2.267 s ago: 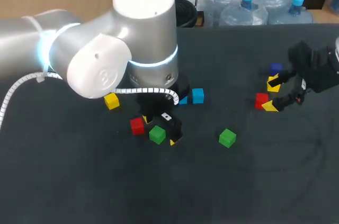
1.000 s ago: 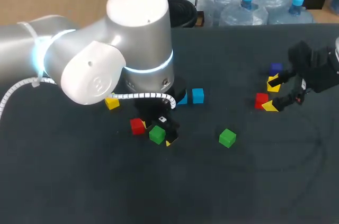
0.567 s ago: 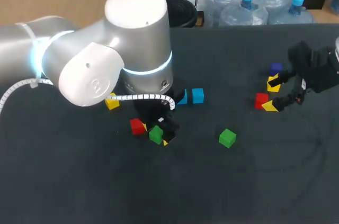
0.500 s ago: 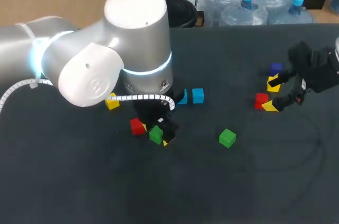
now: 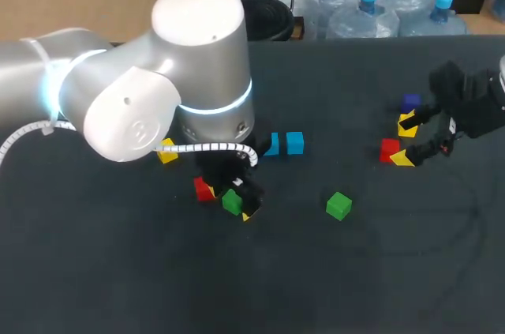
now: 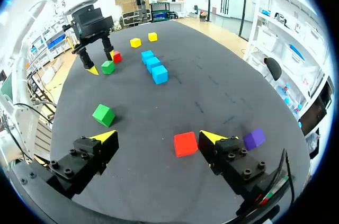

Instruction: Place the blue cubes, place green cubes on the blue cubes, place the yellow cubes on the green cubes, then place the red cubes on the yellow cubes, and place purple cube on the red cubes.

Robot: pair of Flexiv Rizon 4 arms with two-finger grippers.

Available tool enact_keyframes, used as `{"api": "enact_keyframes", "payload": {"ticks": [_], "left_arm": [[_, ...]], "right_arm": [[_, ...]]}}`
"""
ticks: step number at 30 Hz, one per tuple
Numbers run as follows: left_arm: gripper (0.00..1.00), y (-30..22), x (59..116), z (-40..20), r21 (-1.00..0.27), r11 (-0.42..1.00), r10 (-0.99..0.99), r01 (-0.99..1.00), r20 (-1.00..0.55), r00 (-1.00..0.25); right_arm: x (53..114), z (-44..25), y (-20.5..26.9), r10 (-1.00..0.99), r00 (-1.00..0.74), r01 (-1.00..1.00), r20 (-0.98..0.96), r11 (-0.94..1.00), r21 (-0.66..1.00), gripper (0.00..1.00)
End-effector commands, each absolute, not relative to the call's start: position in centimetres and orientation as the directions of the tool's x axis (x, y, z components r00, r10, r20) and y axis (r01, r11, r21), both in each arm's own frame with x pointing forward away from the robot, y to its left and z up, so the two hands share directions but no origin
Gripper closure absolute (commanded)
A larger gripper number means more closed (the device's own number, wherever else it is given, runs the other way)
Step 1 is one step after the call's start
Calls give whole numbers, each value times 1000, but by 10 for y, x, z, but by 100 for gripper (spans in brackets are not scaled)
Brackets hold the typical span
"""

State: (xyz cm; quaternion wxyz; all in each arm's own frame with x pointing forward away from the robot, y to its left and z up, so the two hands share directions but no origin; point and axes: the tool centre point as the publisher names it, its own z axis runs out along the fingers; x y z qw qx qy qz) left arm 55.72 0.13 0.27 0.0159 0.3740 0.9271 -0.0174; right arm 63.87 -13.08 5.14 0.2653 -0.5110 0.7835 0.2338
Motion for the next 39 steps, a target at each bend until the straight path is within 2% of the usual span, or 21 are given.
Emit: {"api": "enact_keyframes", "payload": {"ticks": [1,5,12,14,24,27,39], "left_arm": [[31,3,558,1,-23,720,692,693,-44,-721],[31,4,559,0,-26,721,692,693,-44,-721],[44,5,562,0,-26,719,694,695,-42,-719],[52,5,563,0,-24,718,694,695,-41,-719],[56,6,565,-1,-21,717,696,697,-37,-717],[100,6,565,-1,-19,716,697,698,-39,-716],[100,2,568,1,-22,663,747,748,-43,-663]], "right_arm": [[639,51,-130,-677,-337,-925,-655,369,95,0],[639,51,-130,-677,-337,-925,-655,369,95,0],[639,51,-130,-677,-337,-925,-655,369,95,0],[639,51,-130,-677,-337,-925,-655,369,95,0],[639,51,-130,-677,-337,-925,-655,369,95,0],[639,51,-130,-677,-337,-925,-655,369,95,0],[639,51,-130,-677,-337,-925,-655,369,95,0]]}}
